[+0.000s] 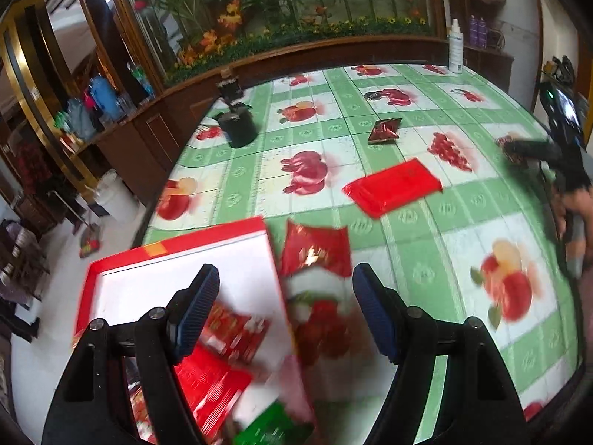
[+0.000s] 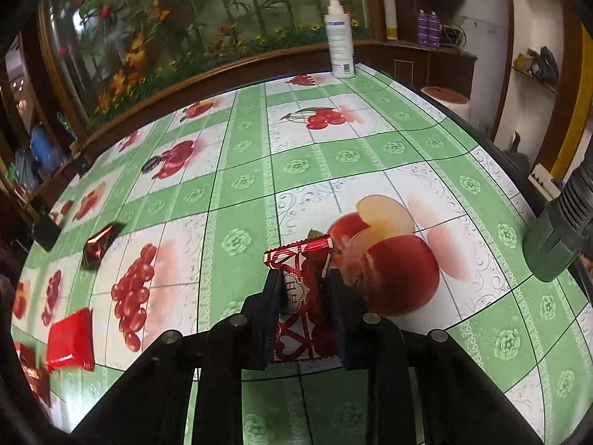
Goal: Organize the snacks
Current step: 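Move both tools back over the table and grasp a red-and-white candy with the right tool, then grasp the red patterned packet with the left tool while the right tool holds the candy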
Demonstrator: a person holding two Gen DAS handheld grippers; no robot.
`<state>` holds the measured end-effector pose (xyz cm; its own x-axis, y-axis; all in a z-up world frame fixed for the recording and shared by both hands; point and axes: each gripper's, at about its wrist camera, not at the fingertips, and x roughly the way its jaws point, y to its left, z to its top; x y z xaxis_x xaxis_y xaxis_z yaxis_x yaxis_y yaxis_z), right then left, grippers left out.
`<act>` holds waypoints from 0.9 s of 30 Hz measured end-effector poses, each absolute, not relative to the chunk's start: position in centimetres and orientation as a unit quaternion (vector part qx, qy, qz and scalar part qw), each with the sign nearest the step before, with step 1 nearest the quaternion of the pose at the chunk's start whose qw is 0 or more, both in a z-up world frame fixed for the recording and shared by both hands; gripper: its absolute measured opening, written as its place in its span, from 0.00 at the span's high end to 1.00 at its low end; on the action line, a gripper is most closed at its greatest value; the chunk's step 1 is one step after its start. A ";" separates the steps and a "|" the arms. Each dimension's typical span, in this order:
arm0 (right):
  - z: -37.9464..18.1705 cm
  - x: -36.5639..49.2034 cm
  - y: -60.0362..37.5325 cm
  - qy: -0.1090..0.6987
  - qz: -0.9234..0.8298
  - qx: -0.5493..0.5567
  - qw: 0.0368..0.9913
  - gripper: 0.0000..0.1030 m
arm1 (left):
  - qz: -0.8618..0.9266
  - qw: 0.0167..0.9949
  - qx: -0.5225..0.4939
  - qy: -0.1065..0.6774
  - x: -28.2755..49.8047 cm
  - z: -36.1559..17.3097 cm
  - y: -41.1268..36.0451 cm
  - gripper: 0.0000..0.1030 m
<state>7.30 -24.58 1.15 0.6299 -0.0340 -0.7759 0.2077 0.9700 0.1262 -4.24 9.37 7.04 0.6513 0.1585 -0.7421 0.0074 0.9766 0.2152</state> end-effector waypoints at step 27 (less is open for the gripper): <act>1.0 7.2 -24.1 0.431 -0.057 0.089 0.896 0.71 | -0.155 0.850 0.076 0.498 -2.3 3.2 2.5 0.29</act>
